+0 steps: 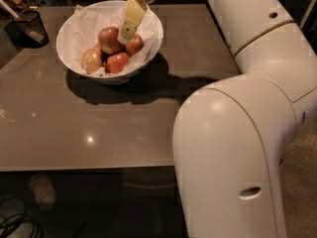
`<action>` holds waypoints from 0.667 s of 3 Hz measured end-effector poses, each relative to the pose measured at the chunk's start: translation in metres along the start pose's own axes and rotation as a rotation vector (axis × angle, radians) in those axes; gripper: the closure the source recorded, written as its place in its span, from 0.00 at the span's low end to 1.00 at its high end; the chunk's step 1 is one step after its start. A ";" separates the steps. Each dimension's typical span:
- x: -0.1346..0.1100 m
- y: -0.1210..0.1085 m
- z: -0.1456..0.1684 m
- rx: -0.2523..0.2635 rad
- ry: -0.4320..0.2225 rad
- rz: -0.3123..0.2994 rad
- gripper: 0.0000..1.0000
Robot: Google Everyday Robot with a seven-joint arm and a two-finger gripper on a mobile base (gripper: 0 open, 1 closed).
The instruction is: Pick apple from white bowl
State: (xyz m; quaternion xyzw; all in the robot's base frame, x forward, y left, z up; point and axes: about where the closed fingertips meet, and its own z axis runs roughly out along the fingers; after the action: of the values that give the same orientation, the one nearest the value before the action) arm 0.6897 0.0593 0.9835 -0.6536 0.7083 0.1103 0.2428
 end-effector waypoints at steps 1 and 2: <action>-0.008 0.000 0.013 -0.049 -0.055 0.008 0.01; -0.014 0.000 0.021 -0.080 -0.083 0.011 0.02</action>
Offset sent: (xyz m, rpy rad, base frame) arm 0.0021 0.0167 -0.0069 0.0786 0.1431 0.0819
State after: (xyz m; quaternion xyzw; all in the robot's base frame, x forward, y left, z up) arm 0.6940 0.0817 0.9720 -0.6536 0.6963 0.1671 0.2450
